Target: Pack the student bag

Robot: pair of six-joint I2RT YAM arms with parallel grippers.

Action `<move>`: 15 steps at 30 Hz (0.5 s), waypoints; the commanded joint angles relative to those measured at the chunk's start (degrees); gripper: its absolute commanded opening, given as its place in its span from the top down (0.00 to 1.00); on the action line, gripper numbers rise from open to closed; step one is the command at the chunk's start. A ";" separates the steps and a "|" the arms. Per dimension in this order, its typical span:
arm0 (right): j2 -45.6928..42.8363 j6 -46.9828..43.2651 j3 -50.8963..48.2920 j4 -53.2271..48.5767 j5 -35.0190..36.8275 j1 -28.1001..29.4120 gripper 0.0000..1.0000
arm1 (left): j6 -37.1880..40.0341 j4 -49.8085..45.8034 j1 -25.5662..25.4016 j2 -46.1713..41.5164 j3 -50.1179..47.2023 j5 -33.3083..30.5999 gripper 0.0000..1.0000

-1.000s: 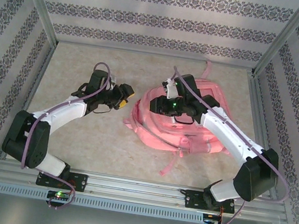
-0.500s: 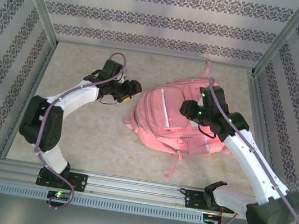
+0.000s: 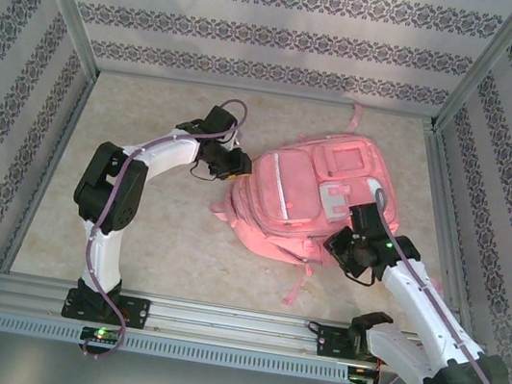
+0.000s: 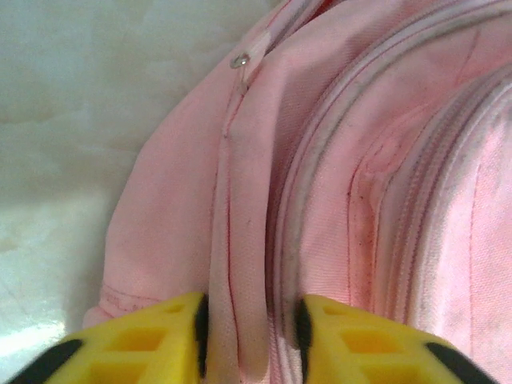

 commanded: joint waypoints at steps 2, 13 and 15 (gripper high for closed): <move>4.03 1.12 -0.04 6.61 -2.30 -1.74 0.68 | -1.11 0.17 -0.37 -2.28 -4.99 0.40 0.80; 26.01 -8.21 12.23 16.33 -7.42 -3.32 0.72 | -5.87 6.00 -0.09 -15.49 -22.82 0.01 0.86; 28.15 -8.81 14.16 16.78 -8.06 -2.48 0.72 | -6.15 6.47 0.23 -16.98 -24.35 -0.64 0.85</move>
